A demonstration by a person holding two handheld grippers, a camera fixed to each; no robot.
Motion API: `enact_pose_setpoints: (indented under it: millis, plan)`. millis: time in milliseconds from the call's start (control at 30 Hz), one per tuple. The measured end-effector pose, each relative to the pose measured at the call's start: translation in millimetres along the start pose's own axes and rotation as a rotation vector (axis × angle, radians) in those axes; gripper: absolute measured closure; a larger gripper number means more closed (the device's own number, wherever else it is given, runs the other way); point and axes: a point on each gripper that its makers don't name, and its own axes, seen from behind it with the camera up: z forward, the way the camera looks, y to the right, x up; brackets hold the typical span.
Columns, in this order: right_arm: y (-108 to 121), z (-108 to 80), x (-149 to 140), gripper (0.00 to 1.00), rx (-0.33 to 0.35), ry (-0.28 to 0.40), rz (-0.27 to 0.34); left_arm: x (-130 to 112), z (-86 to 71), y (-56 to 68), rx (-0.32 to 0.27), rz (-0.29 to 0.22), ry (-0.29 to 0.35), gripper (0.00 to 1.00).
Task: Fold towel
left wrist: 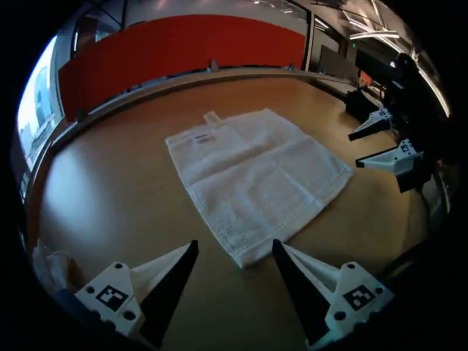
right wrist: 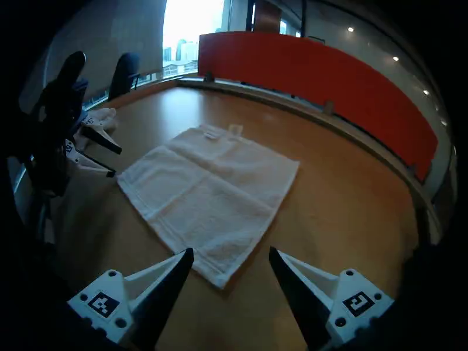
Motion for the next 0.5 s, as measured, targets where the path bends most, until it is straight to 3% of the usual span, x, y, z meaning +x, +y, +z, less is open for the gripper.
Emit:
enact_pose_setpoints:
  millis: [500]
  plan:
    - [-4.6, 10.2, -32.1, 0.03, 0.065, -0.096, -0.027, -20.5, 17.9, 11.8, -0.040, 0.037, -0.096, 0.07]
